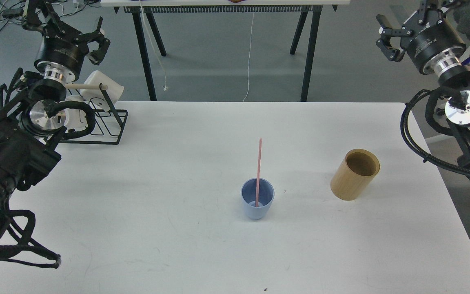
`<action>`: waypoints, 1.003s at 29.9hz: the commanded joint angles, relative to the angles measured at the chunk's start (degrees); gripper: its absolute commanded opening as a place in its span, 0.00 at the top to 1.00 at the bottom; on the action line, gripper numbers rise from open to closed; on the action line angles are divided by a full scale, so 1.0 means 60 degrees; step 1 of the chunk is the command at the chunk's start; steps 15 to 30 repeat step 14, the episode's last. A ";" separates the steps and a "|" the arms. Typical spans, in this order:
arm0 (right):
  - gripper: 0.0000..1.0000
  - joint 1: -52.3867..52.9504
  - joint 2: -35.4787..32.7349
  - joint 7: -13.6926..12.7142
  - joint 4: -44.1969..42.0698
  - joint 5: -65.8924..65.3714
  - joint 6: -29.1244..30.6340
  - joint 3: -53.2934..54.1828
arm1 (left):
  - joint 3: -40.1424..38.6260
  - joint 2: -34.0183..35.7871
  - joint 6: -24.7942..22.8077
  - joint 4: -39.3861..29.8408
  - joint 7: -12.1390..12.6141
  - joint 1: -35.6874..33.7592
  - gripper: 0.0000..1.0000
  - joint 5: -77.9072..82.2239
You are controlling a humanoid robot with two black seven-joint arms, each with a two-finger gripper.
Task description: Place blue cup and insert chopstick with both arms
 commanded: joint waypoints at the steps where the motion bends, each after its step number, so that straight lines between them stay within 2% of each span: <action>1: 0.01 0.0099 0.0318 -0.0028 -0.1091 0.0731 0.1193 0.0143 | -0.0049 -0.0055 0.0000 0.0000 0.0023 0.0046 0.00 -0.0362; 5: 0.01 0.0099 0.0889 -0.0204 -0.2088 0.1741 0.2085 0.0173 | -0.0049 -0.0231 0.0000 -0.0015 0.0009 0.0046 0.00 -0.0362; 13: 0.01 0.0245 0.1359 0.0016 -0.2310 0.1919 0.2085 0.0348 | -0.0034 -0.0261 0.0000 -0.0132 0.0082 0.0221 0.00 -0.0362; 30: 0.01 0.0275 0.1330 0.0016 -0.2266 0.1919 0.2085 0.0364 | -0.0034 -0.0261 0.0000 -0.0132 0.0068 0.0222 0.00 -0.0362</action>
